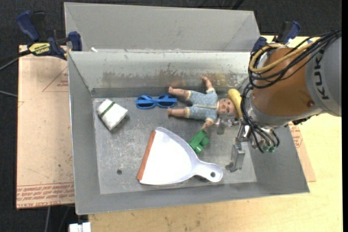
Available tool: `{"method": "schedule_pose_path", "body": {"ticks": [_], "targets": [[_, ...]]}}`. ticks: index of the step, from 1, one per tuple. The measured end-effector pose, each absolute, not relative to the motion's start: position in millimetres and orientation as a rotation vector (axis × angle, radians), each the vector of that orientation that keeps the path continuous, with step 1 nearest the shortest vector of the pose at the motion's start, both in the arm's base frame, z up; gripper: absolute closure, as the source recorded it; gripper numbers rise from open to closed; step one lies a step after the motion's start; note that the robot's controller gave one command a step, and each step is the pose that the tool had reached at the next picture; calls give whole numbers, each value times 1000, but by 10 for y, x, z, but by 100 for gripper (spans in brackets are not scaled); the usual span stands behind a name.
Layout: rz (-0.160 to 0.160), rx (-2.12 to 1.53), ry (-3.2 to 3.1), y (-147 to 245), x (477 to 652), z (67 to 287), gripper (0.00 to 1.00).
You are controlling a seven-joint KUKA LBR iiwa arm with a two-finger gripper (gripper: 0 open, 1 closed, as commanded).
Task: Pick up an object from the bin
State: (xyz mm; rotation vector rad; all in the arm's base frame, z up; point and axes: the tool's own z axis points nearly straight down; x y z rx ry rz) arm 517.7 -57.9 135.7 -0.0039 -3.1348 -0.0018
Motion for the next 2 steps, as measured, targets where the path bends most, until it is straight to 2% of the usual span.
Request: {"method": "schedule_pose_path", "body": {"ticks": [1,2], "targets": [[-1,-1,-3142,-578,5193,1400,0],[2,75,-3148,-509,5149,1233,0]]}}
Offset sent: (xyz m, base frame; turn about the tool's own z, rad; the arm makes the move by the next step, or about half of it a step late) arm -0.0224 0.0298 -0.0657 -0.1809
